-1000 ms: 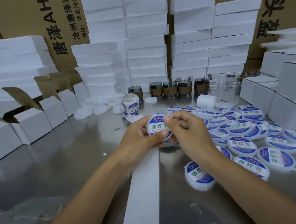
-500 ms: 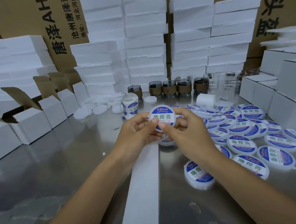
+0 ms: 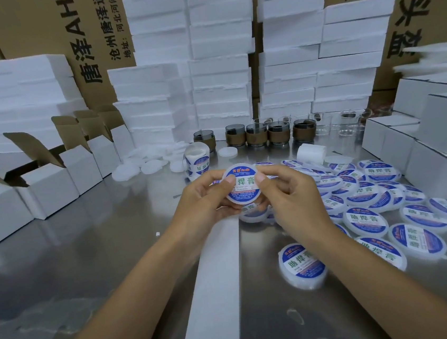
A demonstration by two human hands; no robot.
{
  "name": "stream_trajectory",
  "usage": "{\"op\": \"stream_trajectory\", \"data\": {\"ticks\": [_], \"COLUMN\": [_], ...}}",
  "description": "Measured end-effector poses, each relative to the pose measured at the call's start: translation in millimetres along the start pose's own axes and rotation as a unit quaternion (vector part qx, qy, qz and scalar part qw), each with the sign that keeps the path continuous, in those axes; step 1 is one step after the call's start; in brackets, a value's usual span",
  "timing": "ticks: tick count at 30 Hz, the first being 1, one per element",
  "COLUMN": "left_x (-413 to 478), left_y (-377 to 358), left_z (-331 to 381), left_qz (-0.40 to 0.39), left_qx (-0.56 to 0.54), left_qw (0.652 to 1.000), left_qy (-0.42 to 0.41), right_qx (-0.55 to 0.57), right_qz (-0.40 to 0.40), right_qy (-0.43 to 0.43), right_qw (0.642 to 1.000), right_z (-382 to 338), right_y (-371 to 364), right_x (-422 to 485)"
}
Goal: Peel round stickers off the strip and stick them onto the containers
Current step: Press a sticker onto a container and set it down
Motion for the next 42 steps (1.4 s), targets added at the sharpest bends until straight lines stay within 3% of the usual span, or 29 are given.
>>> {"op": "stream_trajectory", "data": {"ticks": [3,6,10,17,24,28,32,39,42], "left_x": [1.0,6.0,11.7,21.2,49.2,84.2,122.1,169.9,171.7], "left_y": [-0.2,7.8,26.6,50.3,75.5,104.7,128.7,129.4,127.8], "left_z": [0.2,1.5,2.6,-9.5,-21.3,-23.3,-35.1,-48.7,-49.0], "left_qz": [0.010,0.070,0.163,0.262,0.337,0.343,0.276,0.132,0.130], "left_qx": [0.000,-0.034,-0.054,-0.051,0.070,0.253,0.424,0.594,0.613], "left_qw": [1.000,0.997,0.985,0.964,0.938,0.904,0.862,0.791,0.777], "left_qy": [0.004,0.010,0.004,0.019,0.034,0.033,0.028,0.054,0.058], "right_qx": [-0.030,-0.066,-0.221,-0.464,-0.593,-0.636,-0.618,-0.614,-0.612], "right_qz": [0.019,0.096,0.181,0.130,0.067,0.026,0.065,0.068,0.064], "right_qy": [0.002,-0.001,0.007,-0.031,0.049,0.081,0.174,0.221,0.220], "right_qw": [0.999,0.993,0.958,0.876,0.801,0.767,0.764,0.754,0.757], "right_z": [1.1,5.1,12.6,17.2,-0.4,-0.9,3.3,12.0,13.7], "right_y": [6.6,26.5,56.8,62.6,44.2,33.6,30.3,31.4,32.2], "right_x": [3.9,12.2,18.5,15.8,12.4,14.7,16.1,19.2,20.3]}}
Point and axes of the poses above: each hand's wrist, its own x-axis towards the middle knuckle, its own y-axis out of the back of the hand, z = x × y, the point moved 3 cm from there along x, towards the middle knuckle, and after that the axes turned 5 degrees about x, right-handed, at the moved point
